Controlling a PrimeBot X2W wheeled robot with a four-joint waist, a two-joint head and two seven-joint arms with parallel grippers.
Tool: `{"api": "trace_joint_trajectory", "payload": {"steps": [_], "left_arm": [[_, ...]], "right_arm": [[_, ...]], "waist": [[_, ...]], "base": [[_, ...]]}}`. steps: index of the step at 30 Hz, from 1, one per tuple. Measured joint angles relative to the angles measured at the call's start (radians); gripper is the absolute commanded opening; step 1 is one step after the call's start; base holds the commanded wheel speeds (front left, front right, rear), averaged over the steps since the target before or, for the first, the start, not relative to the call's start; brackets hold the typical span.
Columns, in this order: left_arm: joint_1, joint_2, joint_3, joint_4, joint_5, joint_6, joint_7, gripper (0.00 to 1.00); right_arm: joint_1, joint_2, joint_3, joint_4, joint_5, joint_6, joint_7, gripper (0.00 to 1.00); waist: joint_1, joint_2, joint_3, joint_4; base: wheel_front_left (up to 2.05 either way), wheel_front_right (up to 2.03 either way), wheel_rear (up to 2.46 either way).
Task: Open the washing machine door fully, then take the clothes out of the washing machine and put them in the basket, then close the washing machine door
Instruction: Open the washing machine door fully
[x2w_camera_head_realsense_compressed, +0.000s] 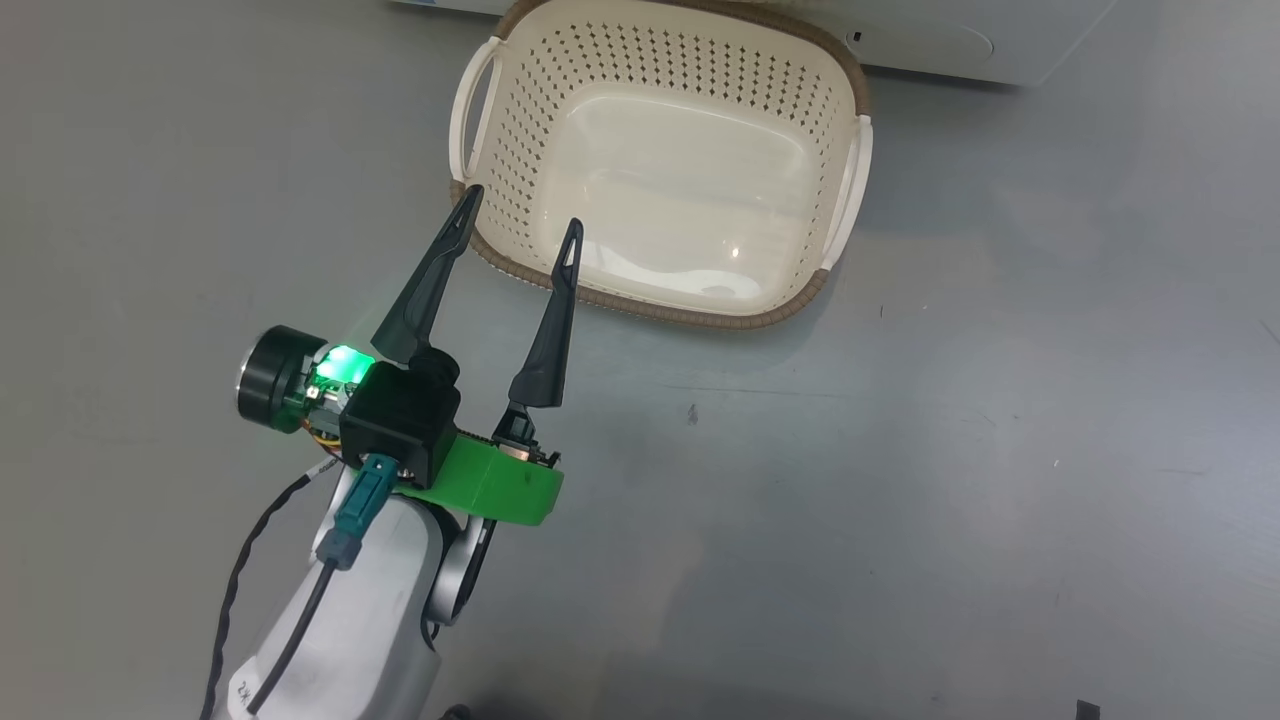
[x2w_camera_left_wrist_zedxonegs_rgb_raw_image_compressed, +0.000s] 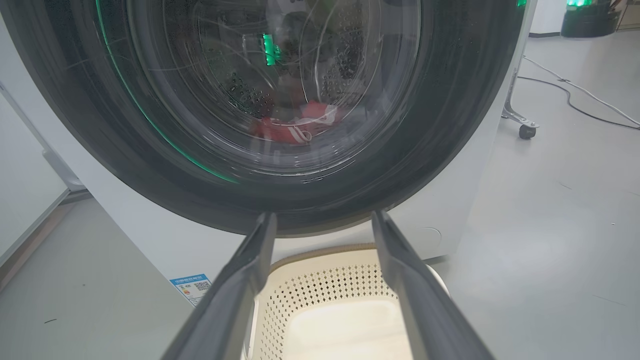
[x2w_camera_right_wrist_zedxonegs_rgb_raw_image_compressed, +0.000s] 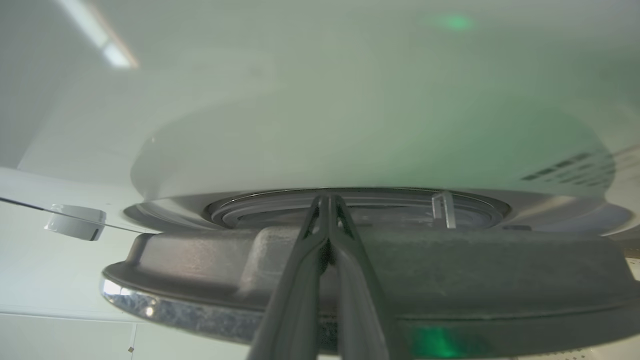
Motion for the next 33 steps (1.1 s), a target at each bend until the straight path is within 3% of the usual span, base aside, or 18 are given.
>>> {"api": "trace_joint_trajectory", "payload": {"steps": [22, 33], "left_arm": [[-0.001, -0.002, 0.014, 0.013, 0.001, 0.01, 0.0, 1.0], [-0.001, -0.003, 0.022, 0.031, 0.001, 0.013, 0.0, 1.0]], "right_arm": [[-0.008, -0.026, 0.033, 0.06, 0.064, -0.003, 0.166, 0.0], [0.052, -0.011, 0.054, 0.076, 0.084, 0.03, 0.228, 0.0]], "waist": [[0.0, 0.0, -0.021, -0.012], [0.0, 0.0, -0.059, -0.033]], "base": [[0.0, 0.0, 0.0], [0.0, 0.0, 0.0]]}}
